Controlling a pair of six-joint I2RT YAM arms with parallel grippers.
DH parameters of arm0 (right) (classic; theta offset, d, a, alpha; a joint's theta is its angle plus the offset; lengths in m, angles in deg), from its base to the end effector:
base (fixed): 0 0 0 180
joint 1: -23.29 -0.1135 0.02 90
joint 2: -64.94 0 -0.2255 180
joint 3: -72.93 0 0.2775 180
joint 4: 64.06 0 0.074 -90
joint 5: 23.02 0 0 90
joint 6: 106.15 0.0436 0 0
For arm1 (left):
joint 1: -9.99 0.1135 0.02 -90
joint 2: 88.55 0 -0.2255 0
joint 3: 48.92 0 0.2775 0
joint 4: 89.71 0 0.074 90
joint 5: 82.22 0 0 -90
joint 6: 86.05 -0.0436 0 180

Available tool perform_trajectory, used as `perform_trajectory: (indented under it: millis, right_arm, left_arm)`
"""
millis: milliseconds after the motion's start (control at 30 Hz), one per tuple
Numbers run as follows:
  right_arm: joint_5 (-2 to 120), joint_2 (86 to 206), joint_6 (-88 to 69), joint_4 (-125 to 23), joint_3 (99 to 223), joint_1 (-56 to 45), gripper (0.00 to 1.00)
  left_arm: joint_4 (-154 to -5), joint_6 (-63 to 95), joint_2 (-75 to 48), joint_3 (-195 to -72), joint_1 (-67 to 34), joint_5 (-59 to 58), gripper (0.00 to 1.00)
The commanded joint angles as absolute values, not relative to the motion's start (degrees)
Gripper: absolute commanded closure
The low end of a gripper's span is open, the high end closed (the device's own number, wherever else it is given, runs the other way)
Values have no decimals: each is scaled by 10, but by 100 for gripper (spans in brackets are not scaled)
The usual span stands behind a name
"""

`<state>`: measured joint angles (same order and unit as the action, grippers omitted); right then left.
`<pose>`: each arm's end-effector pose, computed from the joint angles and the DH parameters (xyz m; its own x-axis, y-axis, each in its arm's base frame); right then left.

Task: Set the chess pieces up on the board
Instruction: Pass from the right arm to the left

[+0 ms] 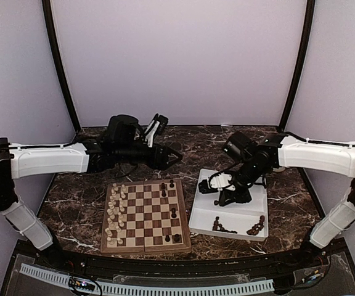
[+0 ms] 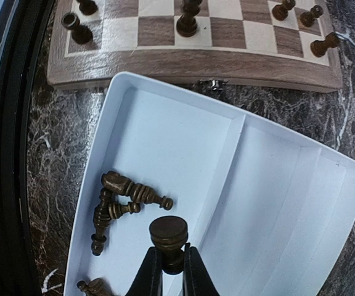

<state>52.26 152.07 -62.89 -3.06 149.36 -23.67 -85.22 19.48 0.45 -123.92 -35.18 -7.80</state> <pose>0.2088 0.2399 0.1769 0.1104 -0.9138 -0.3909 -0.9937 -0.0929 -0.0633 0.2704 -0.2886 0.2350 -0.4464 0.0832 -0.8909 0.7714 0.5405 -0.3360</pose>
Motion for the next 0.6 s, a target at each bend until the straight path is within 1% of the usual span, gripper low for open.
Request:
perform_trajectory:
  millis: [0, 233, 400, 567]
  right_arm:
    - [501, 1521, -564, -38, 1560, -225, 97]
    - [504, 1561, -509, -64, 1644, -225, 97]
    - [501, 1588, -502, -58, 1685, -225, 96]
    - [503, 1592, -503, -56, 1692, -228, 96]
  left_arm:
    - [-881, 226, 31, -1239, -357, -163, 33]
    - [-883, 270, 85, -1269, -358, -264, 32]
    - [-925, 307, 104, -1272, -360, -306, 35]
    - [-950, 335, 117, -1276, -362, -329, 39]
